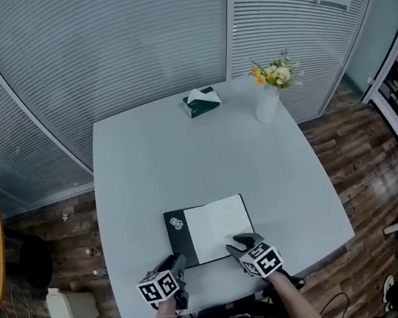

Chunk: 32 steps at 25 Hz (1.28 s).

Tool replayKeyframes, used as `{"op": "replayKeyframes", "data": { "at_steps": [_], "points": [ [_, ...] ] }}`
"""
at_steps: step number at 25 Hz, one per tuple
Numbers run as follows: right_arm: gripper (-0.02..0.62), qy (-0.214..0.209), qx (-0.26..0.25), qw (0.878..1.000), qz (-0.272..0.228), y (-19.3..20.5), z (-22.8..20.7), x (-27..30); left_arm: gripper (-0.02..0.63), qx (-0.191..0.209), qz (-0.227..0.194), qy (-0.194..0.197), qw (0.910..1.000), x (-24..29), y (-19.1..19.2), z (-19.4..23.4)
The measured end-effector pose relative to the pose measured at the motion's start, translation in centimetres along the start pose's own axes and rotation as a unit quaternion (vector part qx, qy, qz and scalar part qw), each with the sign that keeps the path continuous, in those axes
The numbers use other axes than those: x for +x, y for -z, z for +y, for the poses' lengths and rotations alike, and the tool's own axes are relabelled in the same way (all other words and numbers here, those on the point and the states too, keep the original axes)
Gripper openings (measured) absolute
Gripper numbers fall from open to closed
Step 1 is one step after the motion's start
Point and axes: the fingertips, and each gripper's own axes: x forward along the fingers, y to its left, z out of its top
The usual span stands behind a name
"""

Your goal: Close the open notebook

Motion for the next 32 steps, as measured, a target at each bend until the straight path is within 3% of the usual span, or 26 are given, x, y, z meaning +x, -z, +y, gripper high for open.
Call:
{"op": "replayKeyframes", "data": {
  "at_steps": [9, 15, 23, 26, 32],
  "points": [
    [0.13, -0.006, 0.014, 0.998, -0.057, -2.2, -0.1, -2.8, 0.13, 0.029, -0.031, 0.018, 0.999, -1.6, -1.7, -3.7],
    [0.12, -0.003, -0.019, 0.996, -0.082, -3.6, 0.4, -4.6, 0.11, 0.049, -0.047, 0.042, 0.9968, -1.8, -2.7, -6.9],
    [0.109, -0.002, -0.029, 0.994, -0.108, -5.3, 0.5, -7.0, 0.098, 0.092, -0.043, 0.065, 0.9928, -0.7, -3.0, -10.7],
    [0.096, -0.002, -0.037, 0.992, -0.123, -5.9, 0.6, -7.8, 0.069, 0.094, -0.04, 0.082, 0.9914, 0.0, -3.0, -12.3],
    [0.092, 0.0, -0.051, 0.991, -0.121, -6.2, 0.8, -9.1, 0.071, 0.108, -0.032, 0.119, 0.9865, 1.6, -2.4, -15.9]
  ]
}}
